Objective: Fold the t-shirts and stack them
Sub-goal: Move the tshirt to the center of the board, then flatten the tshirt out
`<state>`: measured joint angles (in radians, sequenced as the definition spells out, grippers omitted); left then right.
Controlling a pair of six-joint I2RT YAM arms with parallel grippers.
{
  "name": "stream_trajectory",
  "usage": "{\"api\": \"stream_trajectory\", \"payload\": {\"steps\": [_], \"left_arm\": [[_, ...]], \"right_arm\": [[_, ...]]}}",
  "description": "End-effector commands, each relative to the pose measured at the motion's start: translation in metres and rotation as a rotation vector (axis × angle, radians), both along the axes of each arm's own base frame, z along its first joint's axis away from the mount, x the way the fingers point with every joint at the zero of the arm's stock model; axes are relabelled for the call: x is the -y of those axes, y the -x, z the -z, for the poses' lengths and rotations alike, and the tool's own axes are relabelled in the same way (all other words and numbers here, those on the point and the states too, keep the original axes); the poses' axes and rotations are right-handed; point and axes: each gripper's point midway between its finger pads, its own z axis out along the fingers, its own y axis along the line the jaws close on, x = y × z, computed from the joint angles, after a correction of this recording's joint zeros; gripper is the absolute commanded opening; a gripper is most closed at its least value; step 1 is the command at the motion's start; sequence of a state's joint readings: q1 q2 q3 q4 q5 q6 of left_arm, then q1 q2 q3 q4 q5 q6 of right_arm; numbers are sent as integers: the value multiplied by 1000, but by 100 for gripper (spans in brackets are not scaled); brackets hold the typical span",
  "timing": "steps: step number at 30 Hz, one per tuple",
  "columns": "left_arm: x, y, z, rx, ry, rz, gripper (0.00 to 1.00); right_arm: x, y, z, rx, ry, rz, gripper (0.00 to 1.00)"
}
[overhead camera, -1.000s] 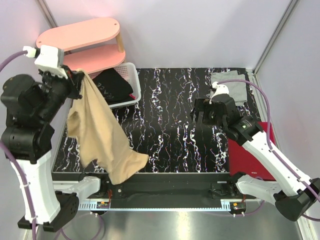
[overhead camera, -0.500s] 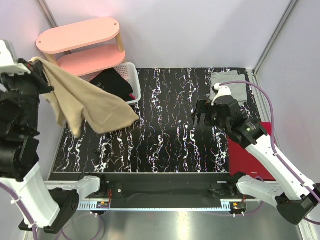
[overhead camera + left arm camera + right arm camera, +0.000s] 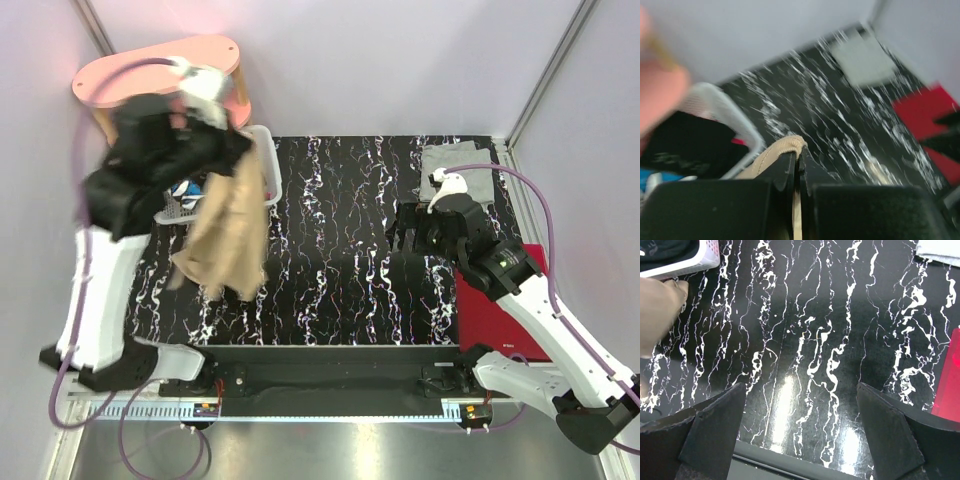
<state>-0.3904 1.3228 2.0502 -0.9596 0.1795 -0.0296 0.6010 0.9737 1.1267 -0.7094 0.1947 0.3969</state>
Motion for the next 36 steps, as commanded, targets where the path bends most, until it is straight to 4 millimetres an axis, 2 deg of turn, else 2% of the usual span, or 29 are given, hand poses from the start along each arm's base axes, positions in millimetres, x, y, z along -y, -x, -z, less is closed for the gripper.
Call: {"api": "stream_trajectory", "payload": {"steps": [1,2,5,6,7,8,9,10,12,13,15,16,18,19,20,21,22,23,24,25,26,27,28,29,31,32,34,35,36], "left_arm": [[86,21,57,-94,-169,323,6],[114,38,67,-84,-224,416,6],[153,42,97,-140,-287,490,7],[163,45,97,-155,-265,532,14],[175,39,111,-191,-277,557,17],[182,38,115,-200,-277,577,23],[187,35,112,-192,-271,585,37],[195,28,123,-206,-290,595,54],[205,18,126,-200,-295,595,88],[206,13,126,-192,-301,584,99],[203,-2,117,-157,-304,531,99],[192,-14,114,-157,-289,496,99],[173,-26,109,-166,-248,463,99],[150,-44,114,-187,-239,401,99],[137,-50,121,-204,-234,380,99],[121,-49,140,-237,-247,356,99],[96,-60,153,-255,-255,302,99],[82,-63,164,-268,-262,268,99],[66,-59,187,-298,-275,241,99],[42,-67,198,-310,-279,184,99],[29,-62,228,-371,-298,164,99],[18,-63,228,-351,-296,135,99],[-2,-68,236,-359,-301,87,99],[-12,-63,259,-405,-315,70,99],[-31,-68,269,-397,-323,20,98],[-38,-64,286,-425,-340,5,97],[-46,-68,297,-427,-354,-23,94],[-47,-64,309,-453,-360,-23,93],[-49,-66,314,-456,-362,-26,92]], "right_arm": [[6,-4,-20,38,-4,31,100],[6,-4,-24,45,-7,34,100],[9,-5,-26,42,-4,57,99],[12,-5,-27,46,1,67,100],[13,-5,-27,44,2,73,100],[14,-4,-26,41,8,77,100],[15,-3,-26,37,11,80,100],[15,-3,-26,36,14,77,100],[15,-1,-23,26,22,64,100],[15,-1,-22,25,28,58,100],[11,0,-18,15,43,27,100],[9,0,-16,14,47,12,100],[2,0,-8,-7,64,-39,100],[-1,1,-1,-22,74,-58,100],[-5,-3,6,-36,91,-79,100],[-11,-2,13,-55,89,-112,100],[-15,-3,23,-73,95,-127,100],[-20,-5,35,-100,111,-144,100],[-28,-4,43,-120,107,-177,100],[-35,-6,51,-127,105,-198,100],[-42,-8,65,-162,120,-220,100],[-52,-6,71,-174,127,-256,100],[-59,-9,74,-172,139,-273,100],[-66,-12,89,-206,176,-287,100],[-87,-14,93,-194,205,-330,100],[-95,-17,106,-217,236,-346,100],[-114,-20,108,-211,242,-375,100],[-121,-22,120,-240,250,-381,100],[-128,-23,122,-242,243,-390,100]]}}
